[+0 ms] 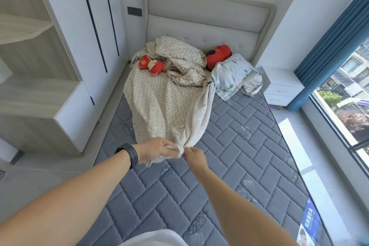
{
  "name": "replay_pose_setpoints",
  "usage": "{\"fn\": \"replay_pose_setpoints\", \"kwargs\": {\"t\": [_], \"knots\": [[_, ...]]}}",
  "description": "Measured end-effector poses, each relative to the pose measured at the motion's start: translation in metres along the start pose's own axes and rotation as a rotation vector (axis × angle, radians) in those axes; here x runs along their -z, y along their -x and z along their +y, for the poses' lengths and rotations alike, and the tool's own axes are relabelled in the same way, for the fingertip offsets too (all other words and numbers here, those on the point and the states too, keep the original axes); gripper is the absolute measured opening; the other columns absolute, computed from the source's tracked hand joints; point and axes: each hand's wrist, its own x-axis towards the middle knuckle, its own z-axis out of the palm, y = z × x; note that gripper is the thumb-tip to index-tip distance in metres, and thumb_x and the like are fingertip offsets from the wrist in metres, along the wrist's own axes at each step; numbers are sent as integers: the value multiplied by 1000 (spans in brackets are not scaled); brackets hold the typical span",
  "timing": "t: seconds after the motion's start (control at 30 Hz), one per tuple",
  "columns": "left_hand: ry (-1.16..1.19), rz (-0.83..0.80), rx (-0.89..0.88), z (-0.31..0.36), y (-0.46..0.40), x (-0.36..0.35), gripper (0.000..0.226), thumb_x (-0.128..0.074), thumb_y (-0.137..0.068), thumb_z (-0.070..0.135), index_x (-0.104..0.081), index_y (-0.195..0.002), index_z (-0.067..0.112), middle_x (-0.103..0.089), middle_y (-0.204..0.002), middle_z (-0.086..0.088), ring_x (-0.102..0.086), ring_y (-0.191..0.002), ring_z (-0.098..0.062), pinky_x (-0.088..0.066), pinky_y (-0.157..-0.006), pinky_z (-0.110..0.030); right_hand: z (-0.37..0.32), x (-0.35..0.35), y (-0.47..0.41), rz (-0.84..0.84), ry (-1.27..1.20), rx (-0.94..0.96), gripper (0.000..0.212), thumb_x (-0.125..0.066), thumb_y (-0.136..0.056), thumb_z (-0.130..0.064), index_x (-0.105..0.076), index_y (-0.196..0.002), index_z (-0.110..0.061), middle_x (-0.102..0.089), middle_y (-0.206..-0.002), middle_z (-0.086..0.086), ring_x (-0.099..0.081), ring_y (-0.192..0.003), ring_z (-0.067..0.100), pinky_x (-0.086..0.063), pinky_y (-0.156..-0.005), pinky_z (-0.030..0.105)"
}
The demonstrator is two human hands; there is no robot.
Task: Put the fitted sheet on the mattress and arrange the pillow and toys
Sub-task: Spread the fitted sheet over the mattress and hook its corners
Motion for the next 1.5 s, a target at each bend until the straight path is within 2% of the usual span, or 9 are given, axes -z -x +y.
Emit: {"fn": "replay_pose_setpoints", "kwargs": {"t": [0.17, 0.33, 0.47, 0.67, 0.83, 0.93, 1.23, 1.37, 1.5], "knots": [[-29, -272, 68, -5, 28, 0, 7, -74, -90, 19, -78, -95, 18, -69, -82, 17, -61, -83, 4, -41, -87, -16, -36, -5, -16, -140, 83, -171, 58, -59, -87, -68, -62, -95, -11, -58, -79, 3, -51, -62, 19, -38, -54, 29], [-9, -350, 119, -13, 55, 19, 6, -80, -81, 20, -81, -82, 25, -66, -78, 11, -57, -84, 1, -38, -87, -19, -56, -21, -26, -158, 409, -86, 17, -59, -89, -31, -58, -87, -14, -62, -91, 3, -56, -72, 17, -52, -69, 32], [176, -255, 218, -40, 62, 39, 51, -91, -59, 43, -70, -87, 5, -54, -82, -5, -48, -76, -15, -35, -72, -25, -79, -14, -21, -21, 298, 51, 28, -45, -96, -26, -53, -74, -11, -59, -75, 3, -52, -61, 18, -39, -52, 27], [511, 158, 207, -14, 35, 30, 53, -66, -78, 66, -66, -88, 15, -61, -76, -4, -58, -59, -14, -47, -57, -27, -94, -3, 17, 12, -128, 324, 44, -49, -91, -24, -26, -53, -20, -29, -52, -3, -27, -51, 15, -21, -54, 33], [865, 230, 25, 33, -9, 23, 73, -71, -75, 70, -70, -118, 10, -73, -97, -13, -71, -86, -22, -56, -79, -33, -79, -2, 48, -145, -145, 398, 43, -49, -95, -32, -34, -58, -16, -34, -60, 1, -34, -59, 16, -27, -57, 31], [664, 298, 103, 47, -32, 21, 78, -70, -73, 75, -65, -128, 19, -67, -128, -10, -68, -108, -24, -48, -103, -40, -57, 12, 46, -121, -49, 345, 45, -50, -93, -37, -30, -55, -22, -33, -58, -5, -33, -59, 14, -27, -58, 30], [30, 441, 334, 51, -54, 1, 82, -65, -92, 46, -30, -154, 8, -43, -151, -13, -49, -130, -33, -44, -96, -34, -29, 3, 38, -124, 46, 271, 49, -51, -97, -39, -31, -55, -23, -34, -53, -8, -32, -52, 10, -27, -55, 31], [165, 552, 152, 42, -50, 6, 35, -60, -97, 26, -60, -131, 15, -68, -113, -6, -65, -93, -22, -51, -76, -29, -31, 7, 27, -187, 64, 244, 50, -51, -99, -42, -39, -56, -20, -45, -59, -1, -39, -54, 11, -33, -57, 30], [311, 263, 25, 29, -18, 14, 37, -72, -87, 32, -69, -121, 17, -73, -116, -8, -67, -111, -23, -47, -103, -41, -45, 22, 10, -37, 129, 205, 53, -44, -101, -42, -59, -56, -19, -59, -59, -4, -54, -59, 15, -46, -65, 35]]}}
